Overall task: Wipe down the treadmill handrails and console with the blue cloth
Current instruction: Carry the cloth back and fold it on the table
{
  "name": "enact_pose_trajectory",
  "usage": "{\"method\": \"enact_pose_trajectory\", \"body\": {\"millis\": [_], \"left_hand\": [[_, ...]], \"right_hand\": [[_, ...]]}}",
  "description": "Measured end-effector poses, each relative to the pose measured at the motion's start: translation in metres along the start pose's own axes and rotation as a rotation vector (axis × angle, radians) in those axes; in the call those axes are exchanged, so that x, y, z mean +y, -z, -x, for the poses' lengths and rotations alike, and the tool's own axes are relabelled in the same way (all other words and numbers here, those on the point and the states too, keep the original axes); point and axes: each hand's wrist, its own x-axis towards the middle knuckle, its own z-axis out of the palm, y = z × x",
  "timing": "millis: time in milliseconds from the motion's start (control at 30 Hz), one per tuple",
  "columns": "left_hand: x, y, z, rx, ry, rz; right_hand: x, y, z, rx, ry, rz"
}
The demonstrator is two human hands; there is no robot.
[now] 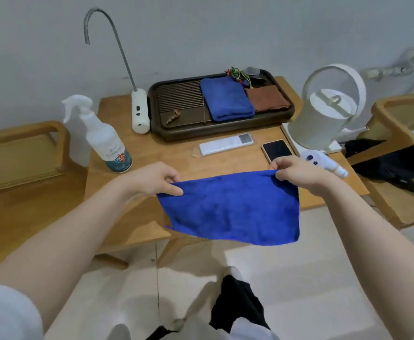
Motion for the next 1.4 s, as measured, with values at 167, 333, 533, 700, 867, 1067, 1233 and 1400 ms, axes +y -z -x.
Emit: {"method": "enact_pose_trajectory", "body": {"millis": [167,333,533,700,867,1067,1233,1400], "left_hand": [[-0.031,-0.018,-0.058,0.336,0.269,0.212],[-0.065,-0.061,-0.074,0.615,0.557,0.265],[-0.067,-0.107,-0.058,0.835,0.546,0.061],[-0.049,-0.119,-0.077,0.732,-0.009,-0.351],[-0.026,-0.131,-0.106,0.309,-0.092,-0.522],[-0.028,-0.111,-0.098,0.208,-0.100,-0.231],[-0.046,-0.092,-0.078,0.338,-0.064,-0.026],[-0.055,-0.100,-0.075,0.482,0.032,-0.024]], "right_hand": [[0.002,-0.028,-0.109,0.110,0.003,0.110],[0.021,-0.057,-0.138,0.166,0.057,0.374],[0.044,-0.073,-0.130,0.226,-0.065,0.433],[0.040,-0.076,-0.129,0.150,-0.172,0.110],[0.028,-0.067,-0.119,0.096,-0.120,-0.035],[-0.011,-0.084,-0.095,0.153,0.189,0.148],[-0.036,-0.134,-0.086,-0.079,0.272,0.192],[-0.018,-0.138,-0.087,0.143,0.125,0.233]]}}
